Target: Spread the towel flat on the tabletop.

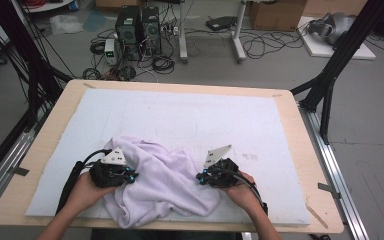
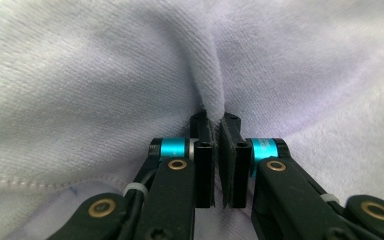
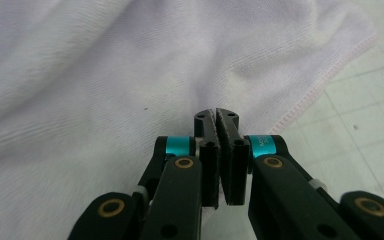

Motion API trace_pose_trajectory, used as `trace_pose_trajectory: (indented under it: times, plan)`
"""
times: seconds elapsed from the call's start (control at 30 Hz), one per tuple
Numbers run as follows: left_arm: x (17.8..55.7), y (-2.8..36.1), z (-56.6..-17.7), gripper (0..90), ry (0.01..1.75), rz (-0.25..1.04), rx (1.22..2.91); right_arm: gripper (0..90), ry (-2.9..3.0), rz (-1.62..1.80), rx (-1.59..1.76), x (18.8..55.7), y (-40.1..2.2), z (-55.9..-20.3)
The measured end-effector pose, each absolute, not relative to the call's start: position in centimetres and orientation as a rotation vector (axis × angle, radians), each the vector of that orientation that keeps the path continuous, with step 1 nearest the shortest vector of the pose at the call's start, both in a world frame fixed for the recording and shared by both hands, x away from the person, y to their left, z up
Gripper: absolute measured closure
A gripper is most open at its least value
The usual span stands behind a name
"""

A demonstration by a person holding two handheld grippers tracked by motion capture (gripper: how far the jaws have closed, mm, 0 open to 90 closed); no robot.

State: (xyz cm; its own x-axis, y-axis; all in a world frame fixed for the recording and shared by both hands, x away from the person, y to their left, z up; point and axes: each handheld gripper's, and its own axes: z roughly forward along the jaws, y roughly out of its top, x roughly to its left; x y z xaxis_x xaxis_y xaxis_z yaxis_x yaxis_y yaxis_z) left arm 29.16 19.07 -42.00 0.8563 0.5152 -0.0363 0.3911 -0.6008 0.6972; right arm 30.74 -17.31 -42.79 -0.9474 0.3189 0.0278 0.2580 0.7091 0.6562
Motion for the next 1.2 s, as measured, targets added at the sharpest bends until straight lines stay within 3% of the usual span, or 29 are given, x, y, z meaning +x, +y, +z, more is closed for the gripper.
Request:
trace_pose_trajectory:
  times: [0.3, 0.63, 0.7, 0.87, 1.0, 1.2]
  plan:
    - [27.8, 18.4, -40.0, 86.0, 0.586, 0.22, 2.243, 88.5, 2.748, 1.138, 0.532, 26.3, -22.1, -40.6]
    - [22.4, 22.2, -41.0, 85.7, 0.594, 0.19, 2.279, 86.3, 2.792, 1.225, 0.481, 22.0, -22.5, -40.5]
    - [22.2, 22.5, -40.7, 82.3, 0.598, 0.192, 2.268, 81.3, 2.783, 1.271, 0.481, 22.5, -22.4, -40.1]
    - [23.6, 22.0, -38.8, 63.1, 0.608, 0.235, 2.201, 69.1, 2.739, 1.25, 0.51, 25.0, -21.6, -39.7]
    - [25.8, 20.3, -38.1, 61.4, 0.587, 0.248, 2.189, 66.3, 2.713, 1.264, 0.549, 27.5, -21.0, -40.7]
    - [29.4, 18.9, -40.7, 57.0, 0.671, 0.216, 2.251, 58.4, 2.722, 1.144, 0.63, 30.2, -20.2, -42.8]
